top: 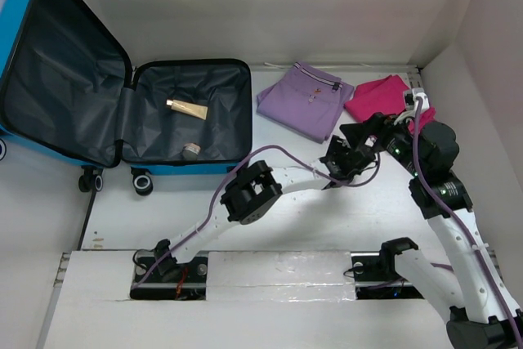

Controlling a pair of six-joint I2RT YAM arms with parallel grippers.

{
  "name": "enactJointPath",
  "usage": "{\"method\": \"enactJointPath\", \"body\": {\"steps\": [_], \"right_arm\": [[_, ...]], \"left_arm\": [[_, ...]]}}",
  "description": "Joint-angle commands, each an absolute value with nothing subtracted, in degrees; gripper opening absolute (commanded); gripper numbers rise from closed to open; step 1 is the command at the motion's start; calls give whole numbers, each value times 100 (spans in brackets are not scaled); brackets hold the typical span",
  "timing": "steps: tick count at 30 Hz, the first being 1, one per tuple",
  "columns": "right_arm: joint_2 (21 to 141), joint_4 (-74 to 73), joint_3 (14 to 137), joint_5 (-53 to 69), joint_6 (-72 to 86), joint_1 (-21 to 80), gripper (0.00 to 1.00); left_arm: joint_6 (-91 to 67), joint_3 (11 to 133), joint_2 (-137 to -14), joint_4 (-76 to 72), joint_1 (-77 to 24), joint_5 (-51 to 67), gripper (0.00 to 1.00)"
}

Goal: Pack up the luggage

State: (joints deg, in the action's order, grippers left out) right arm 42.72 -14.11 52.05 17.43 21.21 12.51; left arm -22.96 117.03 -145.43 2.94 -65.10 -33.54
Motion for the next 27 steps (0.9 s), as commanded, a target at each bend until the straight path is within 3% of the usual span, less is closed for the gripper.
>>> {"method": "enactJointPath", "body": {"steps": [1,2,5,6,7,12,16,22,27], "right_arm": [[4210,-1099,5440,1846,2118,1310,89],[4210,-1099,5440,1846,2118,1310,89],[4210,-1099,5440,1846,2118,1310,89],[4210,-1099,5440,1776,2118,1310,89],[4210,-1099,5440,1723,2118,1310,89],[4026,-1283,5651,1529,2057,1310,89],[3955,-1091,5599,1599,2057,1310,89],[4096,-1090,5406,1767,2109,1362,89],[4165,-967,5212,1767,2109,1362,89]], "left_arm": [[-2329,11426,-14546,677,-6434,-3155,59],[-2329,11304,-14415,625,-6434,-3155,36],[-2329,10744,-14073,467,-6434,-3208,15],[-2399,10505,-13654,379,-6434,-3208,3],[-2399,10207,-13362,117,-6434,-3208,1],[-2460,7960,-11218,-720,-6565,-3664,0],[-2786,6790,-9436,-922,-6023,-3692,1],[-2944,6004,-8237,-791,-5292,-3963,1],[-3357,5213,-7717,-650,-3749,-3842,13]]}}
